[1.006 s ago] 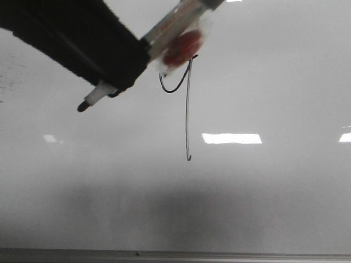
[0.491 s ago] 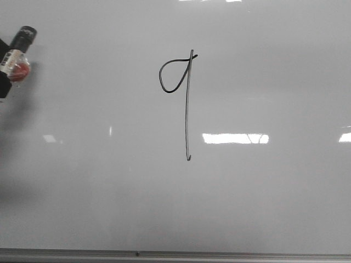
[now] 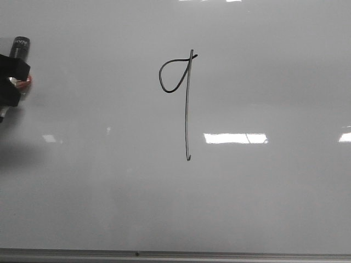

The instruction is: Write number 9 on whiteboard

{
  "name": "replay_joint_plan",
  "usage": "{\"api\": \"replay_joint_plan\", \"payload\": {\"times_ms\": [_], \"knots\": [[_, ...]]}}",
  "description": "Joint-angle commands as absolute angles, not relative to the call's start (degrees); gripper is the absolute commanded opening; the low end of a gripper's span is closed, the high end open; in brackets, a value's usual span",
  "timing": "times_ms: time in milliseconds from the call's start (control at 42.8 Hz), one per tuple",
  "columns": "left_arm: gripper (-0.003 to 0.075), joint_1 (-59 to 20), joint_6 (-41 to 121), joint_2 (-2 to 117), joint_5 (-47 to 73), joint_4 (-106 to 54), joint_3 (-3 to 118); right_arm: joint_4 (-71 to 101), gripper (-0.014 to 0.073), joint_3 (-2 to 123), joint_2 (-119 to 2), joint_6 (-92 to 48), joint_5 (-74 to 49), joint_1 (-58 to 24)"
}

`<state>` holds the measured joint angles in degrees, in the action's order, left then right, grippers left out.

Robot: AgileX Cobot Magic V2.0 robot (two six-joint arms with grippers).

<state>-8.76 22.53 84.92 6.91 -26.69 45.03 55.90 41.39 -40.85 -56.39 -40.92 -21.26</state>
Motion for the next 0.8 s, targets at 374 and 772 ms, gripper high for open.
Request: {"api": "replay_joint_plan", "payload": {"times_ms": [374,772], "knots": [[0.0340,-8.71,22.00,84.43,4.56,-27.61,47.50,58.46,-0.0106,42.91,-40.54,-56.44,-38.99,-21.37],[0.0477,-8.71,22.25,69.80,8.59,-26.81,44.65,58.46,-0.0106,42.91,-40.54,-56.44,-39.34,-21.37]]}}
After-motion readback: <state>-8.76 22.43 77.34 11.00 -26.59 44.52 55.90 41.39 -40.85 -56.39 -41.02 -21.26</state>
